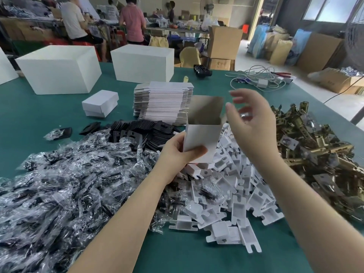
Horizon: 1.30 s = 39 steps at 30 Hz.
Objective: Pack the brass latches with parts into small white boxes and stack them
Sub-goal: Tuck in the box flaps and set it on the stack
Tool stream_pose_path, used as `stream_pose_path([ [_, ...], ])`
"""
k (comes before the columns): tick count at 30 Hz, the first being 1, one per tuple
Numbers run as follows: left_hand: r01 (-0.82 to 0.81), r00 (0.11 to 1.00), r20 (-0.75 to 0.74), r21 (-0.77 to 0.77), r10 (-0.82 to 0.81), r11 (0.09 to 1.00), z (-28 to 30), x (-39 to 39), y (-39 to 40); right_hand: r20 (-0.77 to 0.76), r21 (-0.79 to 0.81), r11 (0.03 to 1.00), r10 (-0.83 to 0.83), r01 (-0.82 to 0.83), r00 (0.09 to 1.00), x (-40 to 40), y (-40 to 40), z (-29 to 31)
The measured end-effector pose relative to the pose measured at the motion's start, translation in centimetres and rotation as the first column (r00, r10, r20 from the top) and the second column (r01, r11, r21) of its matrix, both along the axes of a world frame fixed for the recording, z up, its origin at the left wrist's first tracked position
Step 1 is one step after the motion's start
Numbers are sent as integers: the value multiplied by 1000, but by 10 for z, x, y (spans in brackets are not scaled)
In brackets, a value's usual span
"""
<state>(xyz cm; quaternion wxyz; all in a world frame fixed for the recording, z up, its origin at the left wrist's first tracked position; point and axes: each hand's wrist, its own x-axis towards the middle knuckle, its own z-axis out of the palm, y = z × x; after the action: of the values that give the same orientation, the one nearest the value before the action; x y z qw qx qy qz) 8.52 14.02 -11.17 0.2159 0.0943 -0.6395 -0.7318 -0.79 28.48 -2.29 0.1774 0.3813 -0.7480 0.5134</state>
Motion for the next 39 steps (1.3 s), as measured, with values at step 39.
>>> stream_pose_path([
  [39,-7,999,-44,-41,5,999,-2,-5,2,-398,146,989,45,15,916,22,-14,-2],
])
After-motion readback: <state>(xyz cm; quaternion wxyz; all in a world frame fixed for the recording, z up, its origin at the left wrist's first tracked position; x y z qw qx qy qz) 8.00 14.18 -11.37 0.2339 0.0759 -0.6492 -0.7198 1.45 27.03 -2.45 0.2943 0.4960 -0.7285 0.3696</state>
